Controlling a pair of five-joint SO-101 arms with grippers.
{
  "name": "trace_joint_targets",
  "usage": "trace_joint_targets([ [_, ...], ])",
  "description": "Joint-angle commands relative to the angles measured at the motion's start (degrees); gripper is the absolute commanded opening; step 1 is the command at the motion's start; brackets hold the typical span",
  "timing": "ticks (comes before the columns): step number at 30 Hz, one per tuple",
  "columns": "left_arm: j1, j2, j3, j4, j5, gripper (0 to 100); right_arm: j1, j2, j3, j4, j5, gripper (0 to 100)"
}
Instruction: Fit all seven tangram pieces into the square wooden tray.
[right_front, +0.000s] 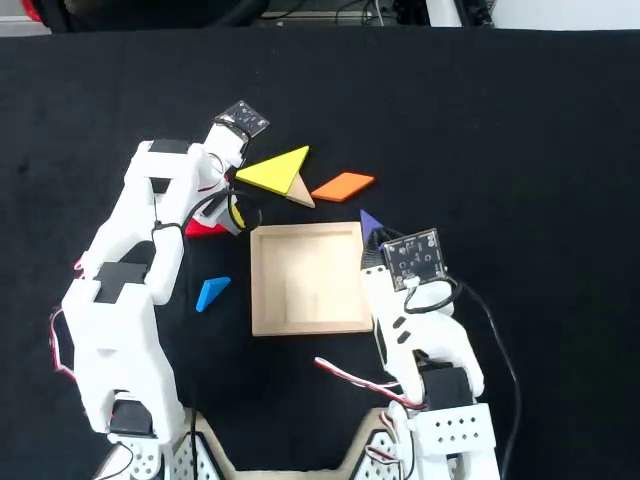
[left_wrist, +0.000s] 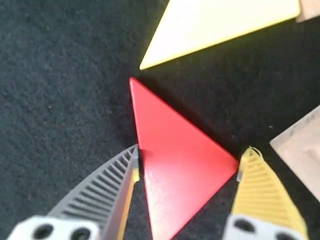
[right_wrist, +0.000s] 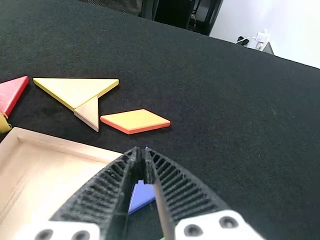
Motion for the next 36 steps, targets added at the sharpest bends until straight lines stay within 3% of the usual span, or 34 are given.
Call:
trace_joint_targets([
  [1,0.3,-0.1,-1.6,2.2,0.4,27,-0.8,0.6,0.0,-1.4,0.4,1.5],
  [14,-0.2,-0.1,-1.6,2.2,0.4,27,-0.8,0.6,0.0,-1.3,0.4,1.5],
  [21,-0.2,-0.1,-1.5,2.3,-2.1,18,-0.8,0.6,0.0,-1.3,0.4,1.5],
  [31,0.0,-1.1,-2.1,2.6,-2.9,18,-0.8,0.6,0.0,-1.4,0.4,1.5],
  [36,1.2,-5.6,-4.9,11.7,-2.3,18,-0.8,0.6,0.0,-1.4,0.4,1.5],
])
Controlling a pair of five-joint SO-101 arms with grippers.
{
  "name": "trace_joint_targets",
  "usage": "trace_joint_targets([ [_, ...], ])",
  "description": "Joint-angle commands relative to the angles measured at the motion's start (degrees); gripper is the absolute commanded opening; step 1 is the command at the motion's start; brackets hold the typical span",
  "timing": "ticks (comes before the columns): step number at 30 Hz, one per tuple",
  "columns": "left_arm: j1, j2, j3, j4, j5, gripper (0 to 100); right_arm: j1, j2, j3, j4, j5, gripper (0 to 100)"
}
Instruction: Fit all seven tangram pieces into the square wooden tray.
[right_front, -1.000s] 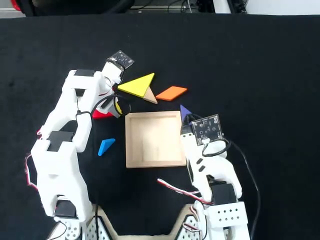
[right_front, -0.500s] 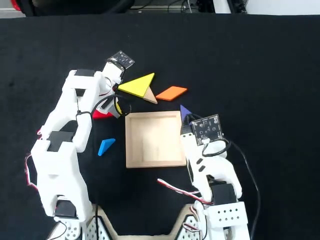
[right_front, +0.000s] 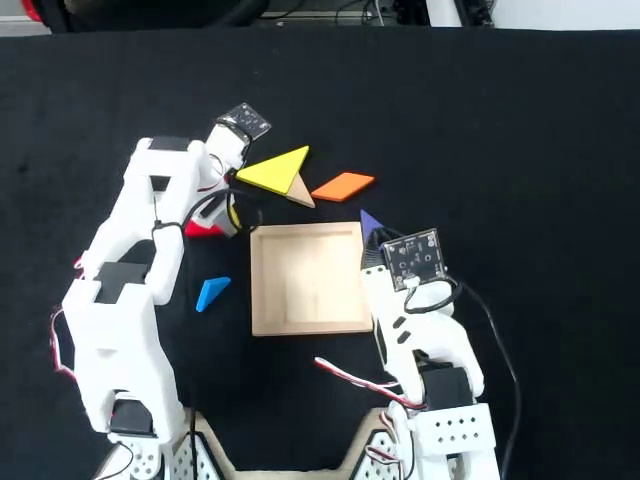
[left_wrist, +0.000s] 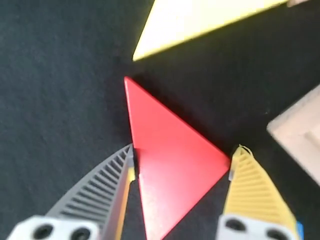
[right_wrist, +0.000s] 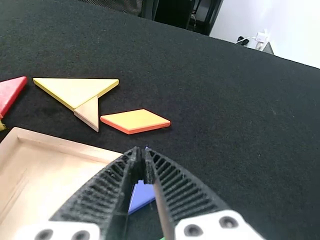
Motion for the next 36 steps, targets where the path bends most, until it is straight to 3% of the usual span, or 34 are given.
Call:
trace_joint_targets([
  [1,1.7,-5.9,-4.4,9.5,1.1,18,-0.8,0.6,0.0,-1.4,0.4,1.5],
  [7,5.1,-13.5,-5.5,19.3,11.5,18,-0.8,0.5,0.0,-1.4,0.4,1.5],
  [15,11.7,-18.1,-4.9,25.2,41.3,18,-0.2,0.0,0.0,-1.2,0.4,1.5],
  [19,15.4,-16.2,-3.1,25.1,52.5,18,6.3,0.0,-1.5,-1.6,-0.2,1.2],
  [25,22.2,-13.7,5.0,17.3,61.5,18,13.5,0.0,-3.0,-1.6,-9.9,1.2],
  [29,25.3,-13.7,9.2,13.2,64.7,18,13.3,0.0,-2.0,-3.6,-10.1,1.4],
  [36,25.9,-13.1,10.2,12.7,67.3,18,13.2,0.0,-1.9,-3.6,-10.1,1.5],
])
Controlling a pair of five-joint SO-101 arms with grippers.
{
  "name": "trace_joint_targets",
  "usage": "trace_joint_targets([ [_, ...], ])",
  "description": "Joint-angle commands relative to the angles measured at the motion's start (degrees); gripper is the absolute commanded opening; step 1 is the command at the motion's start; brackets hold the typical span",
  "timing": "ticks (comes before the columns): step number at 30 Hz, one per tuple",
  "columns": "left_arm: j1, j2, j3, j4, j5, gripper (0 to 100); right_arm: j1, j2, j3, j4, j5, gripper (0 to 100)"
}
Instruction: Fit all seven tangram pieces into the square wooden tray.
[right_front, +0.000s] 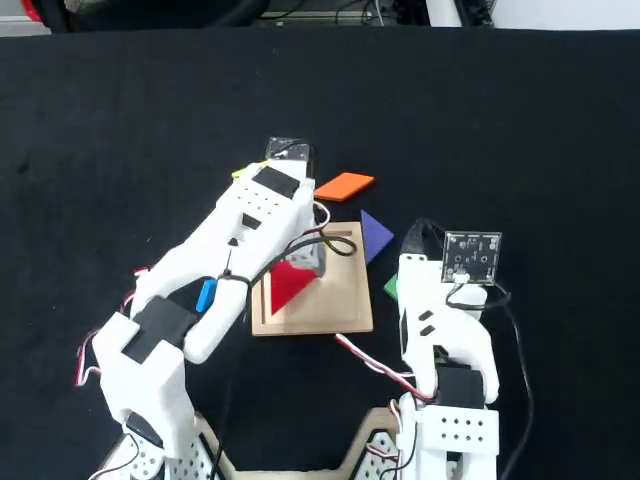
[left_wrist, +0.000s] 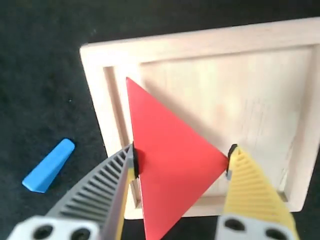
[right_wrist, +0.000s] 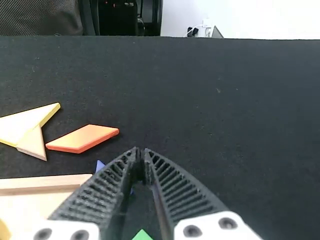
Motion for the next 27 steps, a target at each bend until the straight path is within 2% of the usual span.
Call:
trace_joint_targets([
  [1,0.7,-0.4,0.6,-1.5,1.8,18,0.9,0.0,-1.9,-1.5,-0.4,1.5],
  [4,0.2,-1.0,2.2,-4.0,1.5,19,-1.1,0.0,-1.6,-1.5,1.3,1.5],
  [9,0.0,-1.0,2.9,-4.4,1.7,30,-3.1,0.0,-1.3,-1.4,4.4,1.5],
  [15,-4.0,-1.1,1.6,-5.2,1.2,30,-3.2,0.0,-1.0,-1.4,4.6,1.5],
  [20,-6.9,-1.1,1.4,-5.0,-3.3,30,-3.2,0.0,-1.0,-1.4,4.6,1.5],
  [23,-5.8,-2.3,1.3,-4.3,-5.0,30,-3.2,0.0,-1.0,-1.4,4.6,1.5],
  [27,0.0,-7.9,1.2,-3.9,-5.5,29,-3.1,0.0,-1.0,-1.4,4.6,1.5],
])
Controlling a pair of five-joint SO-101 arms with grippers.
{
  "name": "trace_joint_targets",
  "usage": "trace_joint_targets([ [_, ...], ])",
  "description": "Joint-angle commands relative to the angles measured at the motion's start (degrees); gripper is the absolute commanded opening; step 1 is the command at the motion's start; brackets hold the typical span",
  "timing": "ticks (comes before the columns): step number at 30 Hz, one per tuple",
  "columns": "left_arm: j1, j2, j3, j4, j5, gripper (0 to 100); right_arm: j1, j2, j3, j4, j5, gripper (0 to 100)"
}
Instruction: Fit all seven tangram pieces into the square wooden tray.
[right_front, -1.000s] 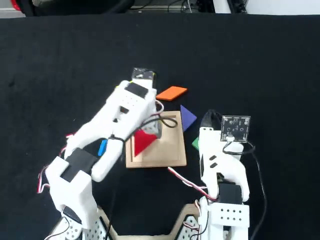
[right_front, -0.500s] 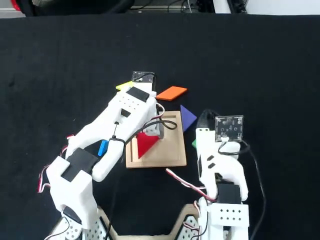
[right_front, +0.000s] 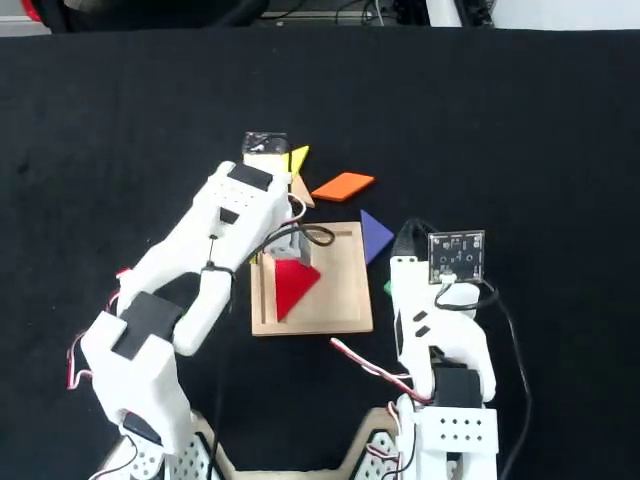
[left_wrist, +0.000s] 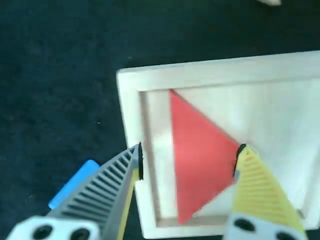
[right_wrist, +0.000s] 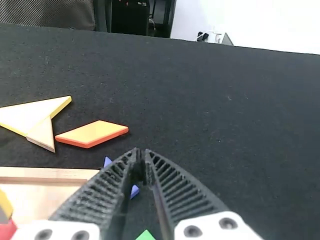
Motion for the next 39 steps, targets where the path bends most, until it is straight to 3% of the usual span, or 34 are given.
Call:
trace_joint_targets([
  [1,6.5,-8.6,-1.7,0.8,-1.0,28,-0.3,0.0,-1.1,-1.4,0.5,1.2],
  [4,9.8,-11.2,-0.9,0.4,-1.0,22,4.6,0.0,-2.2,-1.5,-0.8,1.2],
  [8,11.6,-8.1,2.8,-6.2,-0.5,17,9.6,0.0,-3.0,-1.5,-10.0,1.2],
  [11,12.5,-3.3,3.6,-10.5,-0.5,15,9.5,0.0,-3.0,-1.5,-9.0,1.2],
  [17,15.5,3.5,1.3,-10.3,-0.5,14,7.1,0.0,-2.8,-1.5,-8.2,1.3],
  [22,15.3,3.4,1.0,-4.7,-1.1,14,6.9,0.0,-2.7,-1.5,-8.2,1.5],
  [28,10.2,1.1,1.1,-0.9,-7.5,14,6.8,0.0,-2.7,-1.5,-8.2,1.5],
  [39,2.3,-3.2,1.1,-2.3,-11.3,14,2.7,0.0,-1.6,-1.4,-2.2,1.2],
])
